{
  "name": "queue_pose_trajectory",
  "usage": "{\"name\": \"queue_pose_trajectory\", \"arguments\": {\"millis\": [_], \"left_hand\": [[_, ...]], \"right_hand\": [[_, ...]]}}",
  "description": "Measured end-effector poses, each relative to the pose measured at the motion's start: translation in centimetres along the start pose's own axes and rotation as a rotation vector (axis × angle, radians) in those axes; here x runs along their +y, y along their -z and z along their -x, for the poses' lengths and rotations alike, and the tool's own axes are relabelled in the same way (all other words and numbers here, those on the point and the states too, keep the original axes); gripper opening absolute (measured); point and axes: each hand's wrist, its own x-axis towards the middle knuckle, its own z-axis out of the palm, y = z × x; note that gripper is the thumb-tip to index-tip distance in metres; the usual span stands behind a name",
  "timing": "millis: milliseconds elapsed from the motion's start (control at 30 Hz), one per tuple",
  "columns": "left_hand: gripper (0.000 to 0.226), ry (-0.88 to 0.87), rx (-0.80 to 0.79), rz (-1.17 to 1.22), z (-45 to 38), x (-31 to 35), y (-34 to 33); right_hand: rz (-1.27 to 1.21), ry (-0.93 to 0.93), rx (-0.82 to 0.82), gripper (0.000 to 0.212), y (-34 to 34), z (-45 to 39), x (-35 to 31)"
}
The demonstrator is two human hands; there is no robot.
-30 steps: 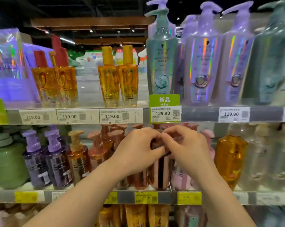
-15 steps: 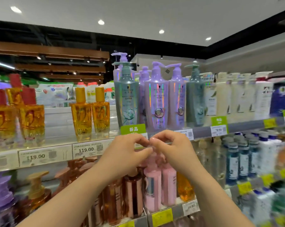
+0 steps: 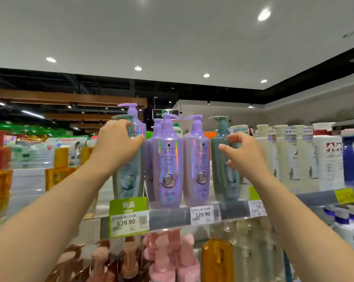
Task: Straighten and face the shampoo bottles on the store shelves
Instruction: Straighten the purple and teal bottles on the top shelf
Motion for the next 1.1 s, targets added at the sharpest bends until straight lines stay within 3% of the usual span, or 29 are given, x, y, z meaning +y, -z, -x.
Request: {"name": "queue_pose_trajectory", "arguments": {"millis": [133, 300, 400, 533, 733, 867, 1100], "left_hand": [[0.069, 0.128, 0.033, -0.117, -2.2, -0.3, -1.8], [0.088, 0.234, -0.072, -0.110, -2.1, -0.7, -2.9], [0.092, 0.241, -0.071, -0.097, -1.9, -0.9, -2.8], [0.073, 0.162, -0.024, -0.113, -1.5, -1.1, -1.5], [0.066, 0.016, -0.025, -0.027, 0.5, 0.0, 0.3], [0.058, -0.026, 0.036, 0.100, 1.5, 0.5, 1.5], [0.053, -0.112, 0.082, 0.218, 1.1, 1.5, 5.8]], "right_hand": [[0.251, 0.088, -0.014, 0.062, 0.3, -3.9, 0.8], [0.346, 0.084, -0.178, 0.087, -0.1, -6.1, 0.5], [0.392, 0.083, -0.188, 0.079, -0.1, -6.6, 0.2], [0.390, 0.092, -0.170, 0.058, 0.7, -6.6, 0.0], [0.298, 0.010, -0.227, 0.071, 2.7, -4.8, -0.9], [0.238, 0.065, -0.214, 0.067, 3.6, -3.0, -1.8], [0.182, 0.154, -0.043, 0.067, 4.5, 0.5, -5.6]]}}
